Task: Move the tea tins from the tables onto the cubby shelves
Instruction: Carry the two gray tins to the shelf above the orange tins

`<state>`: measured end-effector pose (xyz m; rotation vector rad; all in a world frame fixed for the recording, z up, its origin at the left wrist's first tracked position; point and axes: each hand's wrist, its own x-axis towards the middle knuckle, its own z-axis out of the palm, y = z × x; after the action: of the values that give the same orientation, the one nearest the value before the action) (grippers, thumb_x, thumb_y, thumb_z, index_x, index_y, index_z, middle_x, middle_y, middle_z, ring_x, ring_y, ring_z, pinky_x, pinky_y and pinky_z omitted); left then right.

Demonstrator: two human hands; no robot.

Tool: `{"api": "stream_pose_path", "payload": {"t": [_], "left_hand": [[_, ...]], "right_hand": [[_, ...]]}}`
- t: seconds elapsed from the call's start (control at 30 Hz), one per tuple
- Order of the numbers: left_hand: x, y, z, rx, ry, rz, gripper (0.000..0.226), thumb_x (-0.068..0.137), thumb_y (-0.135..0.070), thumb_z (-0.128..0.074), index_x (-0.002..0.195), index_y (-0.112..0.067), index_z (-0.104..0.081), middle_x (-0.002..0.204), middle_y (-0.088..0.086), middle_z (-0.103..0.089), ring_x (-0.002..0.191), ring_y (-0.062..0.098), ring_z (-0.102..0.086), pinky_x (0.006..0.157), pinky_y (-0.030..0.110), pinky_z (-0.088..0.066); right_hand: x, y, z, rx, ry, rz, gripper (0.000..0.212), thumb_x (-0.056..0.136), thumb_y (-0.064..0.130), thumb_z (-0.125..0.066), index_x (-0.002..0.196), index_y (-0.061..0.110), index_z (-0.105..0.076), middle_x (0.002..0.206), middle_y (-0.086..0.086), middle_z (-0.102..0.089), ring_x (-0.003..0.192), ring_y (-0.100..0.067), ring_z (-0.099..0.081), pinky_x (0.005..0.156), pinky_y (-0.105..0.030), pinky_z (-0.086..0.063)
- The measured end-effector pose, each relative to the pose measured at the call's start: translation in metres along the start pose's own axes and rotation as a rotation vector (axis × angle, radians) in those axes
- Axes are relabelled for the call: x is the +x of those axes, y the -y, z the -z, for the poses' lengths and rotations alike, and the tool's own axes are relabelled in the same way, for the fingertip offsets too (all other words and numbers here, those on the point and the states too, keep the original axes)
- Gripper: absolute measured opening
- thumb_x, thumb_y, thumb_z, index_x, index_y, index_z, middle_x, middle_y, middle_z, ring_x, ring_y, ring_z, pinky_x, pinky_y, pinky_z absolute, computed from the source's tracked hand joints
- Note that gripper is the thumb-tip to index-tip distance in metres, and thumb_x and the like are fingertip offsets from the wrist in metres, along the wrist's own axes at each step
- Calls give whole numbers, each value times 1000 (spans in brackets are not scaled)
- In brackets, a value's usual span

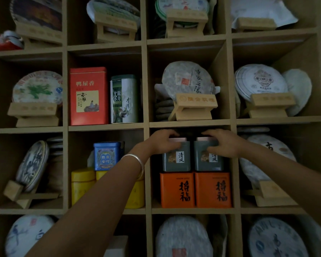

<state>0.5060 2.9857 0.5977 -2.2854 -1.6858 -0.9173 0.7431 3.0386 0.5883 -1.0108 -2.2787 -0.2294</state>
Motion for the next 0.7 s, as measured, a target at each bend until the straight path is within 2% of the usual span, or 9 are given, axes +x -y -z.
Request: {"api": "stream_pose_path", "payload": {"t": [0.07,0.13,0.27,0.43,0.63,0.7], "left_hand": [[0,0,0,15,0,-2,47,89,-31,-61,132,-14,-54,131,11,-57,116,23,-52,83,28,-38],[1,0,0,22,0,-3,47,89,-32,-60,132,-14,-54,130,11,-57,115,22,-52,82,27,-37],[2,1,-1,13,2,8,48,89,-34,-60,133,-15,-53,131,9,-56,116,21,-52,82,27,-37],[2,0,-3,-23,1,48,50,90,-34,-60,135,-14,-50,135,10,-53,122,24,-50,89,30,-40],[1,0,-4,-35,-2,60,51,89,-34,-61,135,-15,-50,134,9,-55,122,23,-51,86,28,-39],[1,0,-4,-36,-9,53,55,88,-32,-62,138,-14,-47,136,10,-53,125,25,-50,89,29,-40]], "right_hand": [[1,-1,0,2,7,23,59,79,32,-69,134,20,-49,121,-7,-60,92,-7,-50,62,-10,-33],[3,-2,-1,-9,8,30,57,79,31,-69,132,19,-51,117,-7,-61,89,-6,-48,60,-9,-32],[4,-3,-3,-24,28,-6,60,79,36,-67,134,21,-47,119,-10,-57,93,-12,-50,73,-23,-40],[4,-3,-4,-28,28,-69,70,78,39,-68,138,16,-39,129,-13,-52,113,-24,-53,87,-28,-43],[4,-1,-3,-41,43,-85,65,80,40,-66,136,15,-41,125,-14,-52,108,-25,-54,81,-28,-44],[3,0,-2,-29,42,-100,69,80,40,-66,138,15,-39,129,-14,-49,112,-25,-53,85,-30,-45]]}}
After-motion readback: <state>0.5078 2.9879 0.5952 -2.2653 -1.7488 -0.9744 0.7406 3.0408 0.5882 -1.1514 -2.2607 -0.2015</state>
